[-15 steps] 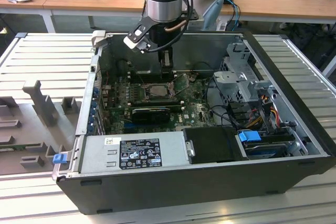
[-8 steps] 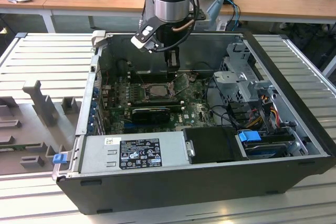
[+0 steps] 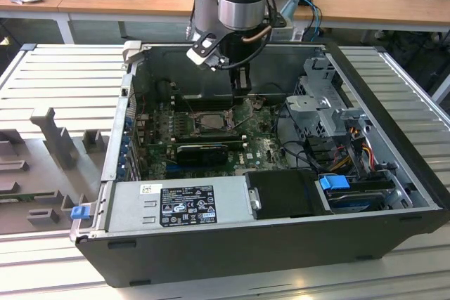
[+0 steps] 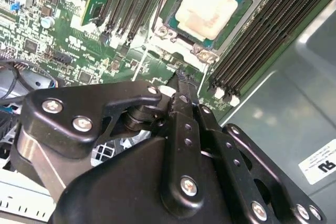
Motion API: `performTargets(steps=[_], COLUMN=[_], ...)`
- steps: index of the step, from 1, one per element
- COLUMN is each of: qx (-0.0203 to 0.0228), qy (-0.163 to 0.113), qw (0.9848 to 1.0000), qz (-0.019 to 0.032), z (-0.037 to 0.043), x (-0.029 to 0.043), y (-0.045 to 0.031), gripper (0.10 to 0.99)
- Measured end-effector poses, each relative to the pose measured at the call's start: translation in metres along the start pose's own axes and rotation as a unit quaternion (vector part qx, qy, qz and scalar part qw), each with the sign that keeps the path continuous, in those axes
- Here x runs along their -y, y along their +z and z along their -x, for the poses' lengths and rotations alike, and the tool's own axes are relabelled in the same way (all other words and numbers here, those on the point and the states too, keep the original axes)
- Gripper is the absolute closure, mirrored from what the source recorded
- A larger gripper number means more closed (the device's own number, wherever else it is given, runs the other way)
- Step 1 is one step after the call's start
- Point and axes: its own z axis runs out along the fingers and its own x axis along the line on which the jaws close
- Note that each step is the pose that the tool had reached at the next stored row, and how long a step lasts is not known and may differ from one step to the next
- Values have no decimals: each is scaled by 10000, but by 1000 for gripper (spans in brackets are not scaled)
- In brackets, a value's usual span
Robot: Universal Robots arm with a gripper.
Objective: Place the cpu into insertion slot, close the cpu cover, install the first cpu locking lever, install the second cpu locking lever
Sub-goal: 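Close the cpu cover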
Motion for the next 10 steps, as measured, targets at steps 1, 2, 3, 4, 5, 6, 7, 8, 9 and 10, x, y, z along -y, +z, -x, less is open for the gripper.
performTargets(steps=[1,2,3,4,5,6,7,8,9,10], qx=[-1,0,-1,-2,-4,-5,-6,-7,-8,-7], qy=[0,-1,-13,-28,-56,-72,-82,-98,-115,-117], qw=[10000,10000,10000,10000,10000,10000,10000,9999,9999,9999], qz=[-12,-39,-47,-50,-50,-50,-51,-54,-56,-72], z=[0,0,-1,-1,-1,-1,-1,-2,-2,-2], x=[-33,-115,-159,-180,-200,-217,-239,-272,-301,-331], y=[4,11,16,21,26,28,30,34,37,42], gripper=[980,980,980,980,980,980,980,980,980,980])
